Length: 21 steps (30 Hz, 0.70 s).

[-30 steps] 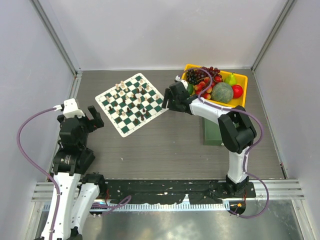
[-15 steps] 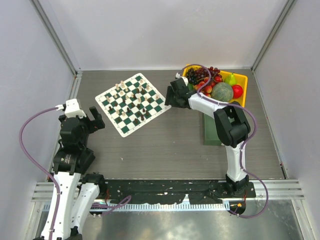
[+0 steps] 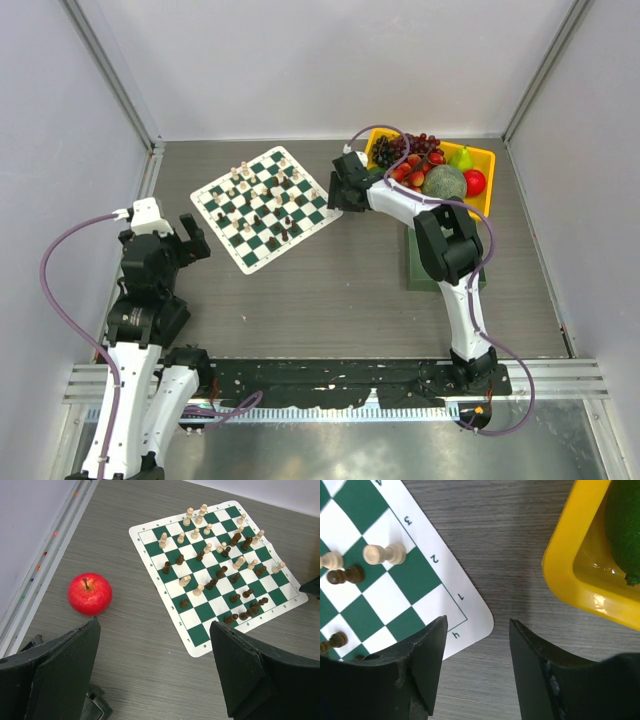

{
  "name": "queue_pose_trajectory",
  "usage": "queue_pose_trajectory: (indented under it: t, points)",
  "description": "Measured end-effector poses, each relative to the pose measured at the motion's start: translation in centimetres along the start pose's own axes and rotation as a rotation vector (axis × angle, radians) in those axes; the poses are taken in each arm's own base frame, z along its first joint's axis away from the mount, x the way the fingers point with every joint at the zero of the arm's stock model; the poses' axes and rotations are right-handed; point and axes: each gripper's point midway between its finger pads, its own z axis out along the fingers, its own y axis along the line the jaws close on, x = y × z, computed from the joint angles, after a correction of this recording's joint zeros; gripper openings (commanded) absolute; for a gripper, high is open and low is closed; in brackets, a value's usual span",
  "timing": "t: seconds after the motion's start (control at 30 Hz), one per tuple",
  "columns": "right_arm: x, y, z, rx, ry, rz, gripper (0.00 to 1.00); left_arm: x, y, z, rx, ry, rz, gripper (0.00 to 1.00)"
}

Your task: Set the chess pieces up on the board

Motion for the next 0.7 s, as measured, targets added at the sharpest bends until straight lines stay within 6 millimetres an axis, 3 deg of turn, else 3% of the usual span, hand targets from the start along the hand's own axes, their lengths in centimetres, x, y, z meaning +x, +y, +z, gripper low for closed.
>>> queue_pose_trajectory:
  t: [0.27, 0.37, 0.7]
  points:
    - [0.5, -0.2, 0.8, 0.019, 0.029, -0.014, 0.55, 0.5, 0.1, 0.1, -0.005, 0.022, 0.005, 0.99]
    - [0.3, 0.0, 1.1, 0.018, 0.034, -0.020, 0.48, 0.5, 0.1, 0.1, -0.005, 0.023, 0.005, 0.99]
    - [0.5, 0.0, 1.6, 0.022, 0.049, -0.031, 0.38, 0.7, 0.1, 0.2, -0.006, 0.030, 0.007, 0.99]
